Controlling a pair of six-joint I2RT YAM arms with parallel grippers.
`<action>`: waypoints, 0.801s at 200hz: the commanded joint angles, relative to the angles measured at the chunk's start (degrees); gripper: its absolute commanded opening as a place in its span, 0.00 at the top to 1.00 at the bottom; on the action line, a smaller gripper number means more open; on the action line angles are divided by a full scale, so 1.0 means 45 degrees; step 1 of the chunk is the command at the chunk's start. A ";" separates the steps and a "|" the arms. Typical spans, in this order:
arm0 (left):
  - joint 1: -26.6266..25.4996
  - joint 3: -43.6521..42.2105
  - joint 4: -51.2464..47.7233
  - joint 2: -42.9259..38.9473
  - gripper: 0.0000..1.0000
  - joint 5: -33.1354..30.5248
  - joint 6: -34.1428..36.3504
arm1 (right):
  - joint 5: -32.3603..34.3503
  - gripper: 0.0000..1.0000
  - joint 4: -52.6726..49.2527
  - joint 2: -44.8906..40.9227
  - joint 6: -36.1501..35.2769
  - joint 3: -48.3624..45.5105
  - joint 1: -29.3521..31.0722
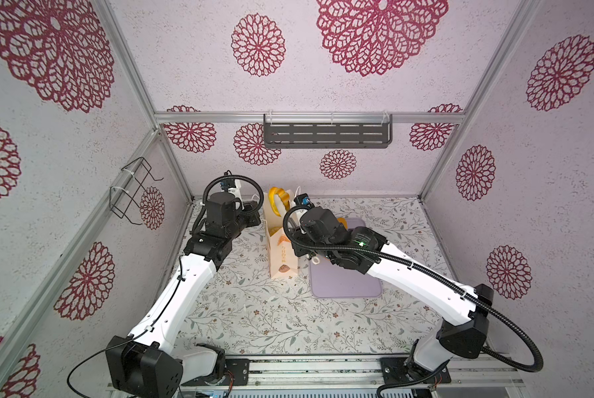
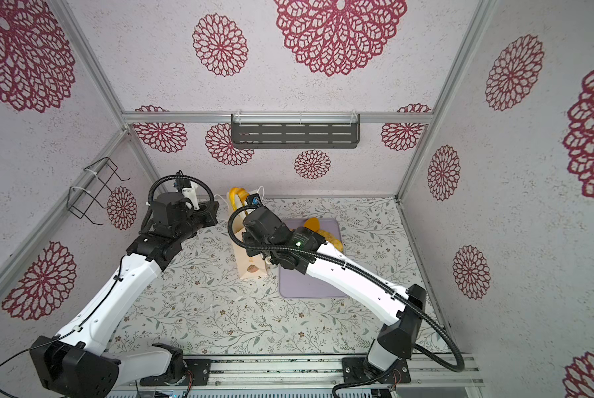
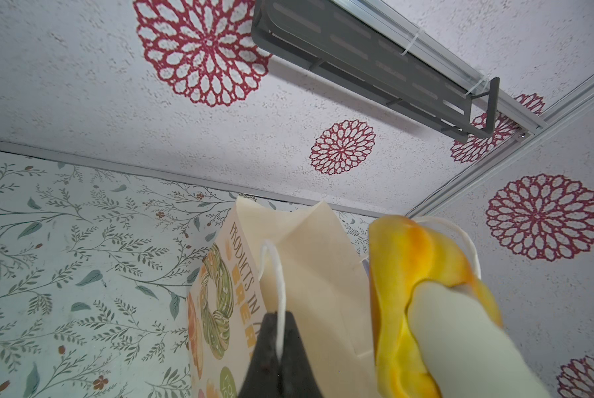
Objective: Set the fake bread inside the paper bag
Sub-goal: 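Carry the roll over the bag held by the left gripper and lower it in, then open the tongs to release the striped roll inside the bag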
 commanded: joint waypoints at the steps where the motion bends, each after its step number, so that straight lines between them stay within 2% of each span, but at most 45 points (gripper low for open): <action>1: -0.0037 -0.0023 0.0233 -0.0185 1.00 0.0088 0.0071 | 0.0568 0.76 0.0212 -0.0103 -0.0278 0.0650 0.0035; 44: -0.0042 -0.0022 0.0232 -0.0165 1.00 0.0088 0.0053 | 0.0634 0.75 0.0136 0.0077 -0.0169 0.0623 0.0020; 63: -0.0045 -0.0022 0.0258 -0.0166 1.00 0.0088 0.0065 | 0.0721 0.65 0.0041 0.0146 0.0003 0.0629 0.0005; 103: -0.0042 -0.0022 0.0248 -0.0151 1.00 0.0088 0.0071 | 0.0838 0.54 -0.0019 0.0176 0.0162 0.0623 -0.0003; 125: -0.0045 -0.0022 0.0243 -0.0166 1.00 0.0081 0.0058 | 0.0880 0.51 0.0036 0.0132 0.0239 0.0592 -0.0024; 160: -0.0038 -0.0022 0.0248 -0.0165 1.00 0.0087 0.0065 | 0.0816 0.51 0.0095 0.0064 0.0321 0.0546 -0.0025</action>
